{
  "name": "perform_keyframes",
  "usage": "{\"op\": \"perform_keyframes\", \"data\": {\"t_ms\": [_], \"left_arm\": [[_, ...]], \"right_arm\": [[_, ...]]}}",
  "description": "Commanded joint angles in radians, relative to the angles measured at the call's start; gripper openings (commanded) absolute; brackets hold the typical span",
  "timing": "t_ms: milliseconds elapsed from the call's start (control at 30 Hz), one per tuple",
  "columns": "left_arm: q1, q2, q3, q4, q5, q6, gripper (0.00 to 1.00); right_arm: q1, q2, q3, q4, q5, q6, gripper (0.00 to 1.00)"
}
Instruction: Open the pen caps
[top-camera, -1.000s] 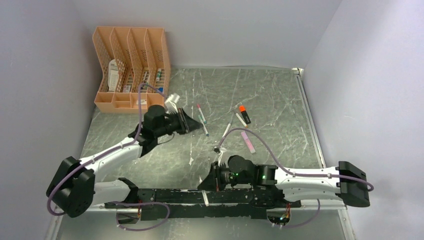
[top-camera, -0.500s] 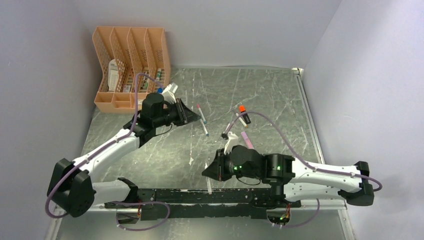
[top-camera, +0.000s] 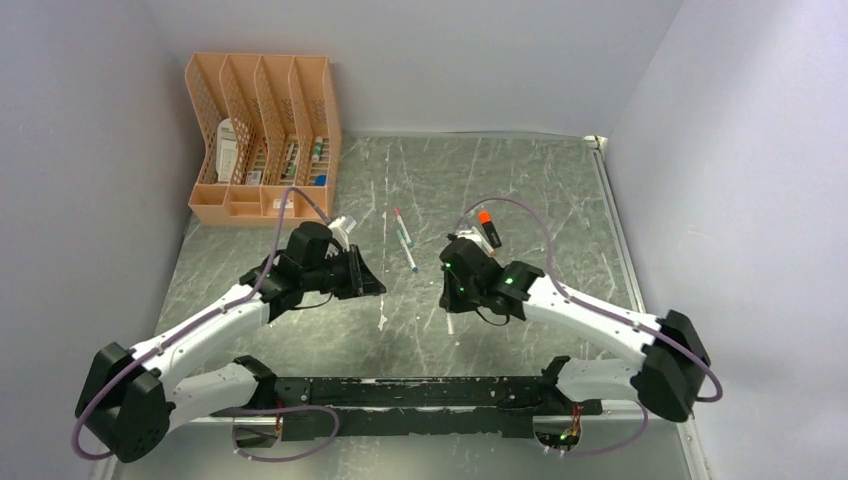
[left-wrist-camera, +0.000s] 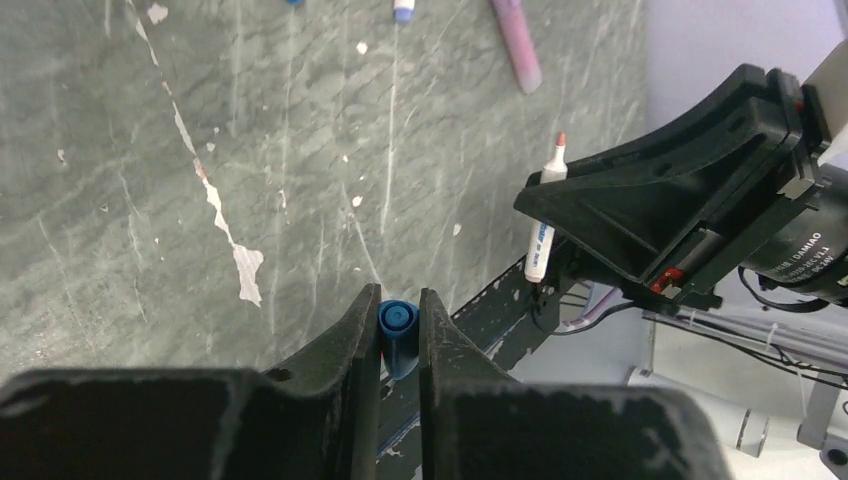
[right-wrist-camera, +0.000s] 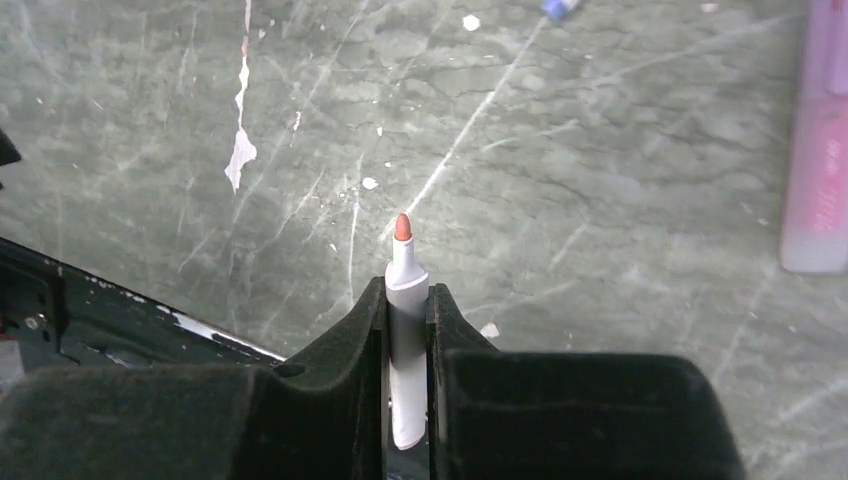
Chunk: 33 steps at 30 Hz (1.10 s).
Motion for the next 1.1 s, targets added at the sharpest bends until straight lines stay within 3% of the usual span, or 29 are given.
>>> {"op": "perform_keyframes", "data": {"t_ms": [0, 400, 833, 1067], "left_arm": [[-0.031, 0.081, -0.013, 0.016, -0.022, 0.025, 0.08], [-0.058, 0.337, -0.096, 0.335, -0.019, -0.033, 0.08], [-0.141, 0.465, -0.081, 0.419, -0.117, -0.051, 0.1], [-0.142, 0.59, 0.035, 0.344, -0.168, 0.019, 0.11]], "right_arm": [[-0.015, 0.108, 0.019, 0.132, -0.079, -0.087, 0.0], [-0.022, 0.251, -0.041, 0.304, -0.206, -0.075, 0.0], [-0.022, 0.329, -0.126, 0.426, -0.264, -0.033, 0.0], [-0.022, 0.341, -0.119, 0.409, -0.227, -0.029, 0.04]]}}
